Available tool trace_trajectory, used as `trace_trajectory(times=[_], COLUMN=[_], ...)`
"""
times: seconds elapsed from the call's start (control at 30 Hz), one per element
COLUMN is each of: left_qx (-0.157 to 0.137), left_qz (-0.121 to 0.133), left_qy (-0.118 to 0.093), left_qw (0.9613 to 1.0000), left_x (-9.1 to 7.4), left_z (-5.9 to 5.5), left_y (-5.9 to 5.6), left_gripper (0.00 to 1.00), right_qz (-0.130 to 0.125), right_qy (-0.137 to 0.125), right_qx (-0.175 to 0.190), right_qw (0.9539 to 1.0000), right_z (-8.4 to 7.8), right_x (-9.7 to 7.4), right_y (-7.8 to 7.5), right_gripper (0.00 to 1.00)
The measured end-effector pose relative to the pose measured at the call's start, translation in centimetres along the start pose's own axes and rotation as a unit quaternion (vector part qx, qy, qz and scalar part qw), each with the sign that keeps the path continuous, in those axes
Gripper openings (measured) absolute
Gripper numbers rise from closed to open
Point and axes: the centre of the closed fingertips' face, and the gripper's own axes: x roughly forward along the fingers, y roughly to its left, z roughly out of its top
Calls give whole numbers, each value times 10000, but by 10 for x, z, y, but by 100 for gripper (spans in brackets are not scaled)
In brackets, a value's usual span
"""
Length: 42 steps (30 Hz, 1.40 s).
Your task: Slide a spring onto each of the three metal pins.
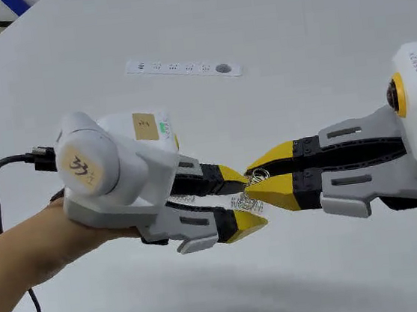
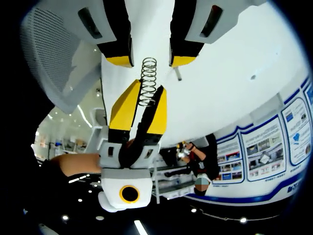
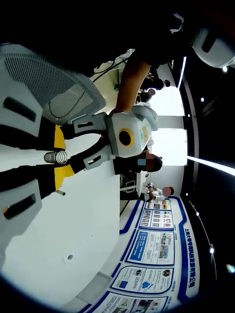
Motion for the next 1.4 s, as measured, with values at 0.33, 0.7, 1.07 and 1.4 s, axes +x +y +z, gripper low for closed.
trace_trajectory(times=[0.33, 0.7, 1.07, 1.4], left_qx=[-271, -474, -695, -941], left_qz=[388, 932, 1327, 1715], left_qy=[-456, -382, -276, -339], left_qw=[9978, 9938, 9883, 9801], left_x=[-12, -26, -36, -48], left_z=[13, 8, -1, -4], left_y=[20, 49, 67, 84], left_gripper=[48, 79, 97, 100], right_qz=[-536, -1452, -1718, -1877], right_qy=[-49, 346, 847, 1018], right_qx=[141, 465, 638, 1146], right_qw=[9985, 9877, 9794, 9702], right_z=[-4, -44, -94, -119], right_x=[-18, -44, -40, -36], right_y=[-38, -100, -130, -143], right_gripper=[11, 11, 11, 11])
